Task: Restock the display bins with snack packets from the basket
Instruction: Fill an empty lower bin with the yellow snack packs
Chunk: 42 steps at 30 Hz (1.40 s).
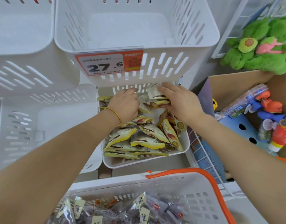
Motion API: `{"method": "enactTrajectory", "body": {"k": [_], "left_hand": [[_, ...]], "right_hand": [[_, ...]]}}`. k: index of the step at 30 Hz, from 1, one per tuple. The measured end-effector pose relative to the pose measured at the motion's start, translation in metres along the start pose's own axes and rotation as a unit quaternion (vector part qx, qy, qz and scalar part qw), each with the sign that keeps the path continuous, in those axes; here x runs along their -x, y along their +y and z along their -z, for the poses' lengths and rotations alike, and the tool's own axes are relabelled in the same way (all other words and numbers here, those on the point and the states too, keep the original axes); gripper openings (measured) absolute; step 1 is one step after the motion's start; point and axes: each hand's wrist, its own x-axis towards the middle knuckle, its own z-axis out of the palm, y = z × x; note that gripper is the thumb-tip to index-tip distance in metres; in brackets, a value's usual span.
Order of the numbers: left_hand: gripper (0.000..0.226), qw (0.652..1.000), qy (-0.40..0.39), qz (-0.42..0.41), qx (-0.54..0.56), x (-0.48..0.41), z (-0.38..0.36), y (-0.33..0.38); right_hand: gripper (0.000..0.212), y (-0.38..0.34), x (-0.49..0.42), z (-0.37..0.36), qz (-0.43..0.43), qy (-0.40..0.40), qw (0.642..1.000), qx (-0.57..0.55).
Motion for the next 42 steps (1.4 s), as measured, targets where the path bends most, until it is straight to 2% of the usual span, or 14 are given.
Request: {"method": "enactTrajectory", "body": {"k": [4,8,10,12,17,19,22,25,29,32,35,38,41,42], "left_hand": [[0.023,1.0,0.008,0.01,-0.014,0.001,0.001,0.002],[0.034,0.999,-0.025,0.026,-0.018,-0.002,0.007,0.007],[0.04,0.999,-0.033,0.026,-0.025,-0.002,0.007,0.006],[0.039,0.998,-0.048,0.029,-0.035,-0.003,0.008,0.006],[0.039,0.997,-0.051,0.033,-0.047,-0.004,0.007,0.007],[0.038,0.997,-0.05,0.035,-0.048,-0.004,0.007,0.007],[0.036,0.997,-0.05,0.043,-0.05,-0.004,0.009,0.009],[0.032,0.997,-0.044,0.058,-0.04,-0.006,0.01,0.01],[0.03,0.995,-0.032,0.084,-0.039,-0.009,0.009,0.014],[0.03,0.995,-0.027,0.091,-0.042,-0.011,0.01,0.014],[0.032,0.995,-0.032,0.089,-0.04,-0.012,0.01,0.015],[0.038,0.995,-0.032,0.093,-0.031,-0.014,0.009,0.015],[0.043,0.995,-0.029,0.093,-0.017,-0.015,0.006,0.014],[0.044,0.995,-0.026,0.094,-0.012,-0.014,0.005,0.015]], "right_hand": [[0.065,0.002,-0.006,0.007,-0.041,-0.092,0.994,0.038],[0.057,-0.011,-0.03,-0.002,-0.109,-0.115,0.987,0.022],[0.06,-0.011,-0.037,-0.008,-0.145,-0.123,0.982,-0.005],[0.062,-0.01,-0.035,-0.009,-0.171,-0.105,0.979,-0.025],[0.042,-0.017,-0.004,-0.024,-0.16,0.099,0.975,0.12],[0.035,-0.018,0.004,-0.03,-0.142,0.084,0.976,0.141],[0.019,-0.018,0.006,-0.031,-0.154,0.021,0.981,0.112],[0.024,-0.016,0.009,-0.027,-0.207,0.045,0.975,0.059],[0.023,-0.014,0.009,-0.029,-0.171,-0.014,0.985,0.018],[0.018,-0.014,0.011,-0.034,-0.203,0.009,0.979,-0.008],[0.024,-0.014,0.009,-0.039,-0.222,-0.005,0.975,-0.014],[0.034,-0.012,0.006,-0.033,-0.248,-0.007,0.965,-0.081],[0.011,-0.012,0.01,-0.026,-0.255,-0.003,0.962,-0.096],[0.012,-0.013,0.011,-0.023,-0.251,-0.019,0.964,-0.089]]}}
